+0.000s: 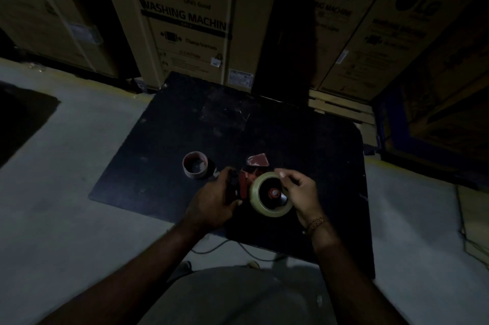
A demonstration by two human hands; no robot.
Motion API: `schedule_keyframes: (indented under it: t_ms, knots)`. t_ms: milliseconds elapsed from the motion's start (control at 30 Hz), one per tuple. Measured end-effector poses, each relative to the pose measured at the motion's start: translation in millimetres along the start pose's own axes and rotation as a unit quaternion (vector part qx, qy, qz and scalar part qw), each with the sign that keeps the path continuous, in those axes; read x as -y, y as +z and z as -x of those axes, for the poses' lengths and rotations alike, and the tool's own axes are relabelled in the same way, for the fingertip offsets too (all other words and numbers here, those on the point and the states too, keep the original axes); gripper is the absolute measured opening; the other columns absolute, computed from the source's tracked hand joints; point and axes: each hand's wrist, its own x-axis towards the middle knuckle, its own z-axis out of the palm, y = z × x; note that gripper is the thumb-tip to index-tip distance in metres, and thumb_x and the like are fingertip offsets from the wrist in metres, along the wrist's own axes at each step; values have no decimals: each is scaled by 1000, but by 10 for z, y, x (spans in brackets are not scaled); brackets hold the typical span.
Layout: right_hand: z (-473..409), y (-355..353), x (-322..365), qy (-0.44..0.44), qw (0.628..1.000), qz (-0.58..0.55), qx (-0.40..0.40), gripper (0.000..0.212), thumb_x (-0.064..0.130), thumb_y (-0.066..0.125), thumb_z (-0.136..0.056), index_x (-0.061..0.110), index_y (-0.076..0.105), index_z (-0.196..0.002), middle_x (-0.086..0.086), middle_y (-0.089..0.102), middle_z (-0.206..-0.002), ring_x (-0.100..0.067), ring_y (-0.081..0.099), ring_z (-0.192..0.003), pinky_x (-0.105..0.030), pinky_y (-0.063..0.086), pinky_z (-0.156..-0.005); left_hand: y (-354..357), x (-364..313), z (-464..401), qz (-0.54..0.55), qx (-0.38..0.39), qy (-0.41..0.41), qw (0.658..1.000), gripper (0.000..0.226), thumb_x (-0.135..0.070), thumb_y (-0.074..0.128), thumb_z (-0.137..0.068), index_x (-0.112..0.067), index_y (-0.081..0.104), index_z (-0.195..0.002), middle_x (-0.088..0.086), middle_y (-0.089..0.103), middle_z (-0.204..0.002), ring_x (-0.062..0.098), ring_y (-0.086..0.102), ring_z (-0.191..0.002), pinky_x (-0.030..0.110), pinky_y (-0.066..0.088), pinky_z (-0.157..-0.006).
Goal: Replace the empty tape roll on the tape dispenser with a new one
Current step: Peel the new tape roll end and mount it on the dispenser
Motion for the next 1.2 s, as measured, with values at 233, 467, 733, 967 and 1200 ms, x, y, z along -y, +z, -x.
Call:
schedule_keyframes:
  t_ms: [233, 467, 733, 967, 1200]
  knots:
    - [7, -2, 33, 7, 999, 11, -31, 11, 8, 72, -98, 18, 78, -97, 2, 80, -98, -17, 76, -100, -16, 59, -78, 43, 30, -5, -6, 4, -16, 1000, 95, -38, 78, -81, -21, 27, -158, 3, 75, -123, 27, 72, -115, 40, 60, -89]
    - [202, 194, 270, -144, 953, 245, -110, 13, 27, 77, -93, 24, 68, -85, 4, 61, -105, -20, 65, -100, -24, 51, -77, 11, -66, 24, 8, 6, -31, 999, 85, -36, 76, -84, -22, 31, -155, 3, 72, -126, 28, 71, -115, 46, 60, -89]
    - [420, 573, 437, -144, 890, 410, -136, 19, 45, 77, -87, 28, 76, -80, 3, 59, -102, -25, 55, -110, -43, 51, -99, 73, -94, 56, -35, 5, -54, 998, 93, -41, 76, -87, -20, 23, -160, 7, 77, -113, 31, 75, -100, 49, 60, -78]
    - [399, 755, 509, -122, 842, 507, -136, 41, 57, 73, -86, 17, 79, -91, -6, 63, -111, -27, 64, -106, -42, 60, -85, 98, -122, 104, -30, -4, -65, 997, 86, -50, 70, -86, -27, 23, -154, 7, 78, -102, 32, 75, -89, 47, 62, -72]
    - [453, 918, 531, -113, 839, 514, -136, 26, 44, 76, -87, 20, 79, -96, -7, 71, -105, -30, 71, -100, -40, 58, -80, 76, -152, 123, -61, -16, -62, 996, 87, -46, 71, -88, -32, 14, -152, 7, 77, -102, 32, 75, -88, 43, 60, -67]
